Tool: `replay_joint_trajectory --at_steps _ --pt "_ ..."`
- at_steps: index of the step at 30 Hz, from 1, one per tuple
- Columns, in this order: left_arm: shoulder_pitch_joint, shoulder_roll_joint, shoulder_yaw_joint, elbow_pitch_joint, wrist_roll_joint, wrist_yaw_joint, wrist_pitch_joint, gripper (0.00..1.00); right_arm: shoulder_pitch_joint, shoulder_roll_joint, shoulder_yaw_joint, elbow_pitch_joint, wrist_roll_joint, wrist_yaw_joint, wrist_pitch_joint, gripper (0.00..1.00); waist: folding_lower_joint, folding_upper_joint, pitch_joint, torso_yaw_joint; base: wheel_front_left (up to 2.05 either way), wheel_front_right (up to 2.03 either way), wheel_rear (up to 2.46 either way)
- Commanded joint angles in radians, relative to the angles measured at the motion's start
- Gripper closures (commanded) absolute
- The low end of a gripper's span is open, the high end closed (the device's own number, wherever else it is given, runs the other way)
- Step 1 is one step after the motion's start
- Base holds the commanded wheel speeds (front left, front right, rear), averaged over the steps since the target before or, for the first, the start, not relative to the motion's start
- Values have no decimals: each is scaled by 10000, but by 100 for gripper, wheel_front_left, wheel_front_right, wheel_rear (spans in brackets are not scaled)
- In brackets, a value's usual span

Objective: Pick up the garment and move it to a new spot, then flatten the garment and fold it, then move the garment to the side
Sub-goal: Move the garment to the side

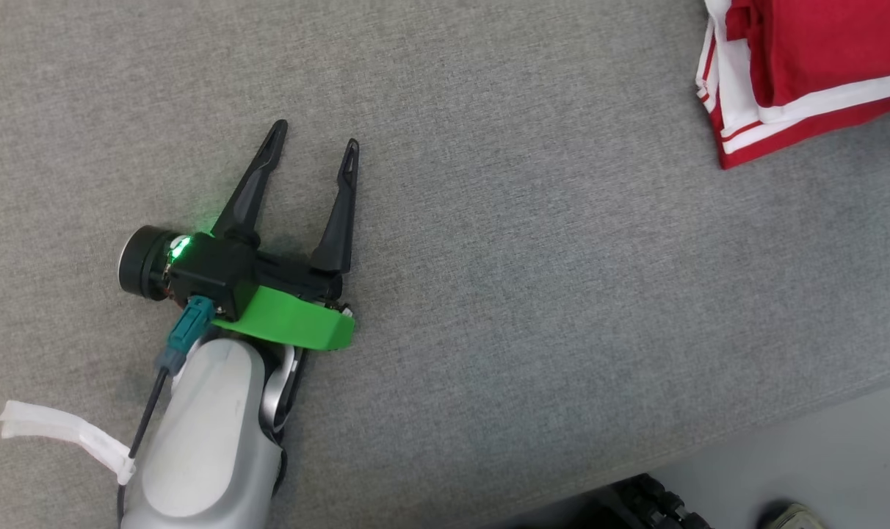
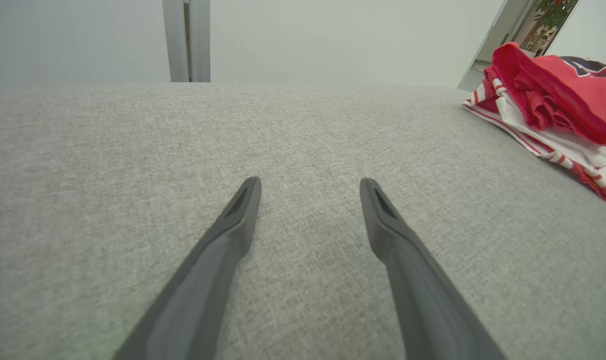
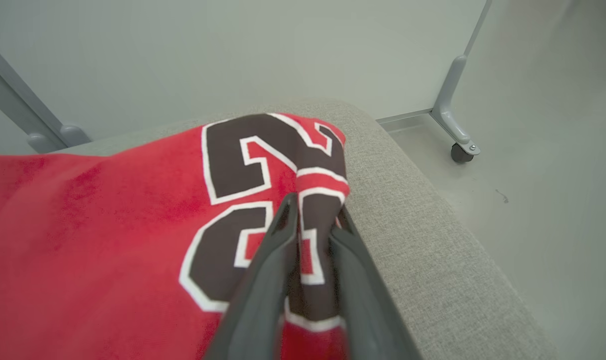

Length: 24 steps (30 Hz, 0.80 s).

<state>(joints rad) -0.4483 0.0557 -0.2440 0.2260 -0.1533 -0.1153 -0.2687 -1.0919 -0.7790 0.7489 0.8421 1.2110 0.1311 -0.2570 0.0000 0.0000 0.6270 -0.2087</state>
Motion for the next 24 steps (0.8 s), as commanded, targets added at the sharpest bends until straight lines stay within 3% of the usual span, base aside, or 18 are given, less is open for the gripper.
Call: replay_joint_trajectory --at_steps 1,7,11,18,24 --pt "-14 215 141 525 91 14 98 0 -176 98 -34 383 -263 -9 -70 0 0 0 273 206 0 0 0" --pt "230 331 391 521 40 123 111 0 -571 388 -902 1842 -1501 -9 -75 0 0 0 45 461 0 0 0" --pt "586 258 441 396 -92 98 96 0 -398 415 -1848 1836 -2578 -10 -80 0 0 0 -645 569 0 0 0" --pt "1257 71 945 53 -568 66 53 0 985 776 -4055 85 -4420 -10 -76 0 0 0 -2758 762 0 0 0" --pt "2212 57 1854 -205 -802 68 53 0 2887 1490 -4968 -2097 -5514 -10 -75 0 0 0 -4524 965 0 0 0"
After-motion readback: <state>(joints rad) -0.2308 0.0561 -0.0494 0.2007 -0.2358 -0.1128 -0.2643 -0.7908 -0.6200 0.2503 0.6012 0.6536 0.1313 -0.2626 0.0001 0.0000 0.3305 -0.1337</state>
